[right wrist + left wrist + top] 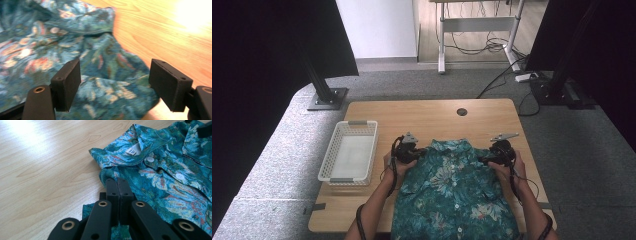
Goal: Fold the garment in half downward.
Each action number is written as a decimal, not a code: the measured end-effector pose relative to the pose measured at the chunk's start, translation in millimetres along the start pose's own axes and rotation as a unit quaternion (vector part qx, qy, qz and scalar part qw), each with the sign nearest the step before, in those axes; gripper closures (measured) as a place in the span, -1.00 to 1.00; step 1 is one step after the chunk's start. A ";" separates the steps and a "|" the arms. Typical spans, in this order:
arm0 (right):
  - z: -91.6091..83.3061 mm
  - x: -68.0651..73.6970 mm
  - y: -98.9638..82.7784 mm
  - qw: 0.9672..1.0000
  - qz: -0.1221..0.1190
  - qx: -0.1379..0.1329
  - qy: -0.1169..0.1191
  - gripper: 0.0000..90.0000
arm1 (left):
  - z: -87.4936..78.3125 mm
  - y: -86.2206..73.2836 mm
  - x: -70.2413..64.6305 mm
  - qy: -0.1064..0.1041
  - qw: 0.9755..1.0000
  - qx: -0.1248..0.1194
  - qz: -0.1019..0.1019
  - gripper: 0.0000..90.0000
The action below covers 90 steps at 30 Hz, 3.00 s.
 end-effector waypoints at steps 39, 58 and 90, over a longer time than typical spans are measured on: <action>18.0 -0.7 -2.4 0.999 0.017 0.037 -0.021 0.41 | -2.6 -5.6 -2.0 0.002 1.000 0.006 -0.010 0.98; 13.5 2.8 6.0 0.999 0.021 0.033 -0.012 0.91 | -6.5 -1.7 -0.3 0.012 1.000 0.001 -0.008 0.98; -4.9 -5.2 4.7 0.996 0.065 -0.023 0.050 0.93 | -18.7 4.3 8.4 -0.001 1.000 -0.020 -0.021 0.98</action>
Point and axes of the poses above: each handheld gripper's, and its own axes: z roughly forward along the jaws, y roughly out of its top, x roughly to its left, the point moved 2 cm from there along z, roughly forward along the jaws, and after that the axes turned 6 degrees about -y, right-handed, at the moved point
